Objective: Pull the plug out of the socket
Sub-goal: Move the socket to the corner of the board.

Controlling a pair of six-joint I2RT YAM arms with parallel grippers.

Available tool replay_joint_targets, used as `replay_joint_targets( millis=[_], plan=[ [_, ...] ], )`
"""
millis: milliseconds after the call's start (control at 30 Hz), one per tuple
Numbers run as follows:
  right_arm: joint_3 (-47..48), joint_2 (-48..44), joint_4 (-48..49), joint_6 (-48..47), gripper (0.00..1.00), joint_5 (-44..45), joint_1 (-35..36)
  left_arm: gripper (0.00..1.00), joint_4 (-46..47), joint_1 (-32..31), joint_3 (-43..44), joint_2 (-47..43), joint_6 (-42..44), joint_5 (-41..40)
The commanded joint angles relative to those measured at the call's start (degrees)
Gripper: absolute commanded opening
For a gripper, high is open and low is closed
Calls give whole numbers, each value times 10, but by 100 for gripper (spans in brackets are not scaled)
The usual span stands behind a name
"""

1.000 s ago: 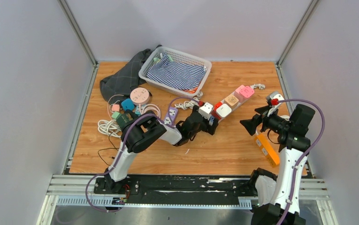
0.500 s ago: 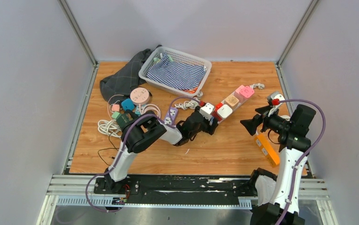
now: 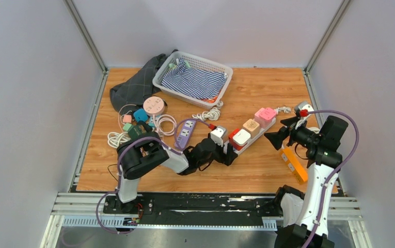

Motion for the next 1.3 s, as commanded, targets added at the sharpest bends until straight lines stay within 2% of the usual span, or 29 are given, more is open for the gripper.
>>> replay_joint_targets(
  millis=[0,267,400,500,633,833,1067,1267],
  plan=[
    [-6,-6,-19,-16,99,-15,-9,25,-50,-49,-43,-3,-72,-41],
    [-6,-5,-53,-65,99,-18,-9,22,-76,-159,-58,10,-104,-205],
    [-5,-7,-95,-129,99,-26,-8,26,-76,-166,-57,28,-113,-212],
    [-6,-3,-143,-202,99,-37,-9,40,-83,-166,-56,28,-110,-227],
    [-5,3,-205,-294,98,-63,-8,68,-83,-166,-53,30,-103,-234],
    [-11,1,-352,-548,100,-108,-6,99,-81,-169,-57,16,-86,-245],
    [-17,-13,-394,-637,100,-107,-2,100,-79,-176,-63,4,-74,-255],
    [-25,-21,-537,-900,100,-90,0,100,-79,-209,-85,-55,-24,-304]
  ],
)
